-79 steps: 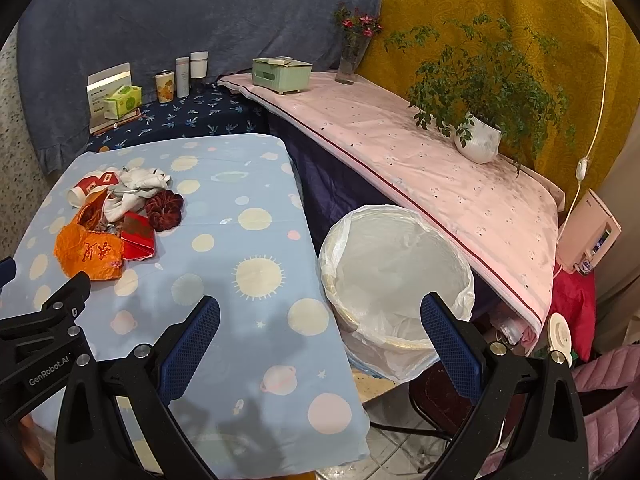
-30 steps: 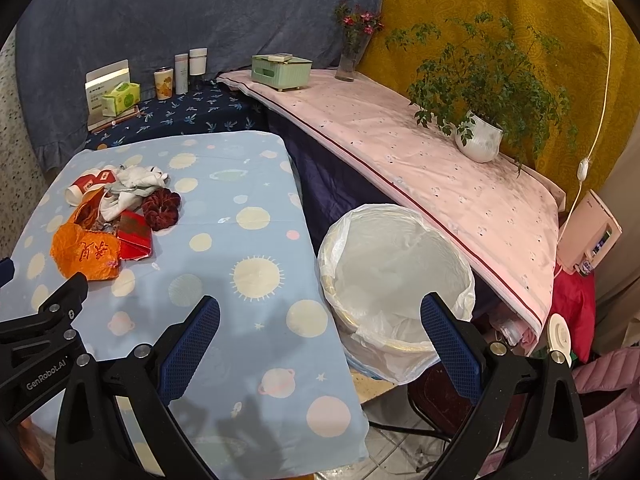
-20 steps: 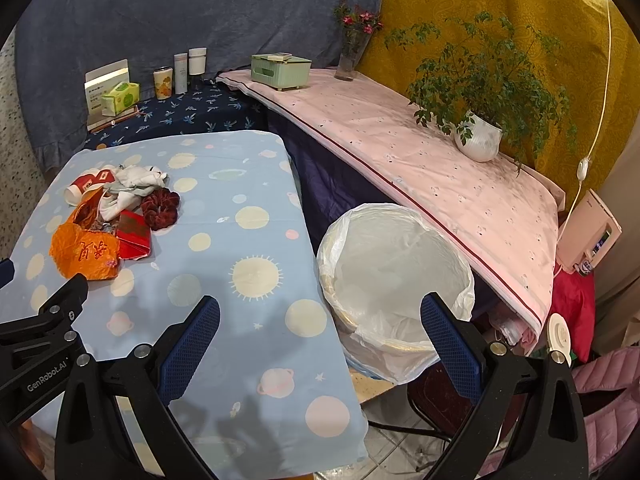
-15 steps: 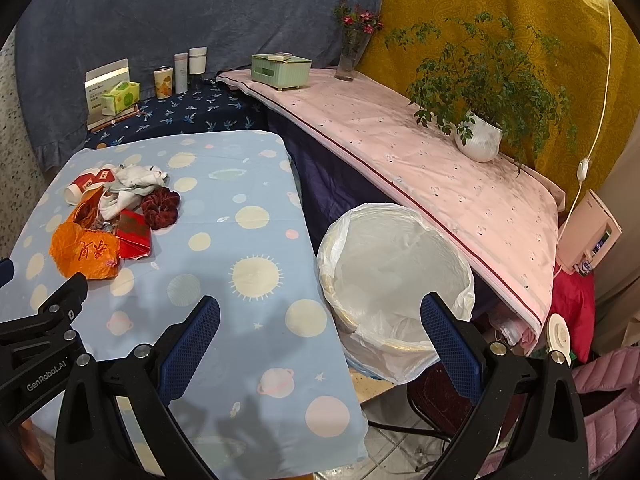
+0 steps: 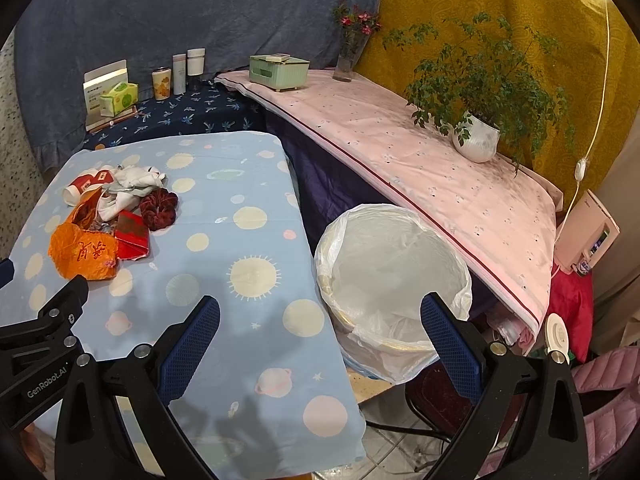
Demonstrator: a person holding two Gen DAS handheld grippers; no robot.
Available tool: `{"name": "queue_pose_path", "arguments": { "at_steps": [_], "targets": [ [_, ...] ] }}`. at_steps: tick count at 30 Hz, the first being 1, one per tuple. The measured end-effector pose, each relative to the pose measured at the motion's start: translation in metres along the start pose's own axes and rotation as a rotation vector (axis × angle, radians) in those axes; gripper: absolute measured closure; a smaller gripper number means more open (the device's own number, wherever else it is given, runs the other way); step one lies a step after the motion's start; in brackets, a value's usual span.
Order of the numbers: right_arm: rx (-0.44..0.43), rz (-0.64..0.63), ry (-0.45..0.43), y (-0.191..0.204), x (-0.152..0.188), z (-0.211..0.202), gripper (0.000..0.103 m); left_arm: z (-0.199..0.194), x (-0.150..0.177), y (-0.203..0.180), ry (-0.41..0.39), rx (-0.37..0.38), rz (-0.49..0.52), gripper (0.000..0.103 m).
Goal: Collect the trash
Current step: 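Grasp the orange bag with the left tool while the right tool grasps the red envelope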
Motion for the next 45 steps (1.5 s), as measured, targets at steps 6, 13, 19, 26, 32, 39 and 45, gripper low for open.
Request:
{"name": "queue_pose_path", "arguments": {
  "at_steps": [6,13,19,26,32,39,45],
  "targets": [
    [0.008,0.012,-0.015,-0.001,-0.004,-0.004,0.007,0.001,-0.001,0.001,-0.003,0.031,-0.002,0.008],
    [0.008,0.024,-0.058,0.008,-0.018,-0.007,0.007,0.015,-0.007,0.021,-0.012,0.039,-0.036,0.008],
    [-0.008,0.027,-0.092,0.027,-0.032,0.001,0.007,0.035,-0.013,0.066,-0.031,0.028,-0.137,0.008],
    [-0.065,0.002,-0.123,0.069,-0.049,0.02,0.007,0.082,-0.006,0.113,0.034,-0.038,-0.167,0.007],
    [-0.171,-0.069,-0.116,0.128,-0.054,0.049,0.007,0.122,0.003,0.137,0.077,0.003,-0.223,0.007],
    [-0.238,-0.189,-0.071,0.196,-0.044,0.088,0.01,0.156,0.009,0.135,0.145,0.066,-0.257,0.024],
    [-0.261,-0.248,-0.021,0.228,-0.034,0.116,0.019,0.17,0.013,0.126,0.188,0.106,-0.232,0.059]
  ]
}}
Point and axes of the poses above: each gripper's, at about its wrist camera, not at the fingertips, and z roughly the way its jaws point, y to its left, x to its underside, the point moved 9 cm from there along z, roughly the way its jaws point
